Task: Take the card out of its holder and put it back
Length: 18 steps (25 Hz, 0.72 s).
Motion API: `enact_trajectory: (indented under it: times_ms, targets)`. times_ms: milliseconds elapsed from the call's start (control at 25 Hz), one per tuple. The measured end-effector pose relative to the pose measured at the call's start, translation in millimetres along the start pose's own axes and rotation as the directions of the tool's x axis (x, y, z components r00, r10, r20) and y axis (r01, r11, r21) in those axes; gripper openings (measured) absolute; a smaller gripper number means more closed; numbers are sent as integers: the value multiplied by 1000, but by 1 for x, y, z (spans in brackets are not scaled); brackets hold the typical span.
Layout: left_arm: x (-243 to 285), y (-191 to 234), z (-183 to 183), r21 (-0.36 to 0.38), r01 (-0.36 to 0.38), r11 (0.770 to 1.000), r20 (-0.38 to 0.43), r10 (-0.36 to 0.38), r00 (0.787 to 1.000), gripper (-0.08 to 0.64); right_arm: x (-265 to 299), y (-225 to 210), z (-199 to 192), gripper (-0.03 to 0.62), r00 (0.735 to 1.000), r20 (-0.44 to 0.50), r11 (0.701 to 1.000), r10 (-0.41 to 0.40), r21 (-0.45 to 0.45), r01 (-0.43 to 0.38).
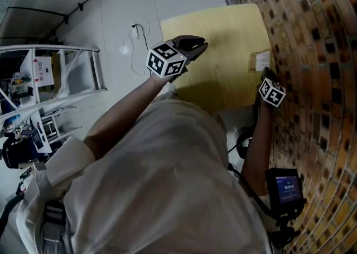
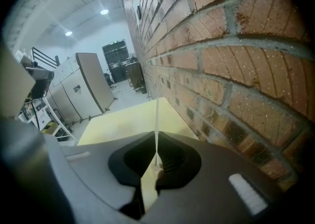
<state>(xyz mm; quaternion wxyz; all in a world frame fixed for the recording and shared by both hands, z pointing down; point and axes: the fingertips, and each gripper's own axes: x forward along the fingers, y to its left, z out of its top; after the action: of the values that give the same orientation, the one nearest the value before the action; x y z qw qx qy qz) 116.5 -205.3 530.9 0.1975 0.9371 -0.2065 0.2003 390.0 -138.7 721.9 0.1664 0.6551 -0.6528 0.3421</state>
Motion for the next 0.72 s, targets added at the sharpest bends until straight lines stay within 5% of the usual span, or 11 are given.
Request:
enact_trajectory:
  times_ms: [720]
  targets:
    - [-4, 3, -2, -5, -5, 1000, -8, 5, 1000, 84, 9, 3, -17, 14, 994, -14, 993, -104, 46, 105]
